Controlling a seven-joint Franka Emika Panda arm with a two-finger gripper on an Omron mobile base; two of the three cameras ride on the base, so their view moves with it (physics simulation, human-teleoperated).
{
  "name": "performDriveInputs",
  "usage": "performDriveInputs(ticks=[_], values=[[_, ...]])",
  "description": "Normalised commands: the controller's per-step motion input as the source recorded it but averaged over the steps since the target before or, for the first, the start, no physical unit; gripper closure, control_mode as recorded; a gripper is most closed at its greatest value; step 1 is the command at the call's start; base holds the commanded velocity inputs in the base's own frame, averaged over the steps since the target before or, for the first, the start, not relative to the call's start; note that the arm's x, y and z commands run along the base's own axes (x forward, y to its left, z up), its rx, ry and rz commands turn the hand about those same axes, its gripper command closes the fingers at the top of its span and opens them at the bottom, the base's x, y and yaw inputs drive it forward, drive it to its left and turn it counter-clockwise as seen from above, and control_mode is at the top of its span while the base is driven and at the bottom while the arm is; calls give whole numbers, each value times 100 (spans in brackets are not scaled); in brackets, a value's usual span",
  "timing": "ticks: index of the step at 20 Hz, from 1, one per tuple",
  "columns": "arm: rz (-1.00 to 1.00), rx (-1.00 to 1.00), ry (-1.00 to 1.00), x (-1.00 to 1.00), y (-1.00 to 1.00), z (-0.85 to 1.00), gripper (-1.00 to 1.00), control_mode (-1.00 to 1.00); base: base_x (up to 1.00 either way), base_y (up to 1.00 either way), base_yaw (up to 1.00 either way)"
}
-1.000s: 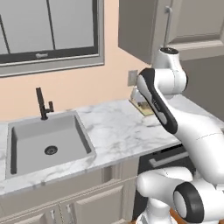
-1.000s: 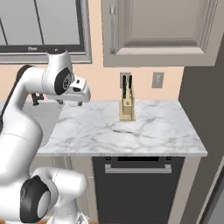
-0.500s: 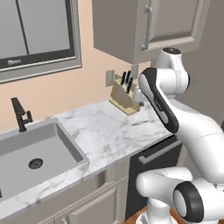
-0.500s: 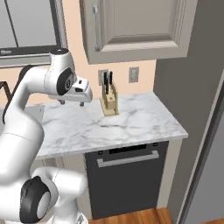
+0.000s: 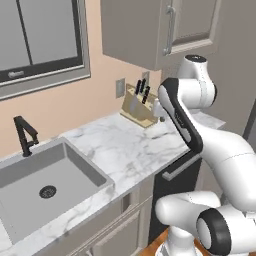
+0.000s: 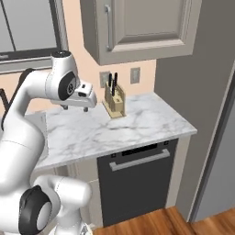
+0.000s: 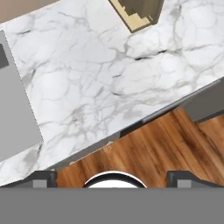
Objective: Open the dishwasher door and pull out the top rack.
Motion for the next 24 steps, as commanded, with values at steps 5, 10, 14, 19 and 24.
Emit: performDriveInputs(ticks=[5,10,14,19,24], values=[[0,0,0,0,0,0,-100,100,35,20,-21],[0,0,0,0,0,0,-100,100,28,33,-23],[0,0,0,0,0,0,-100,100,11,24,-19],[0,0,0,0,0,0,-100,100,1,35,-18],[0,0,0,0,0,0,-100,100,0,34,-15]])
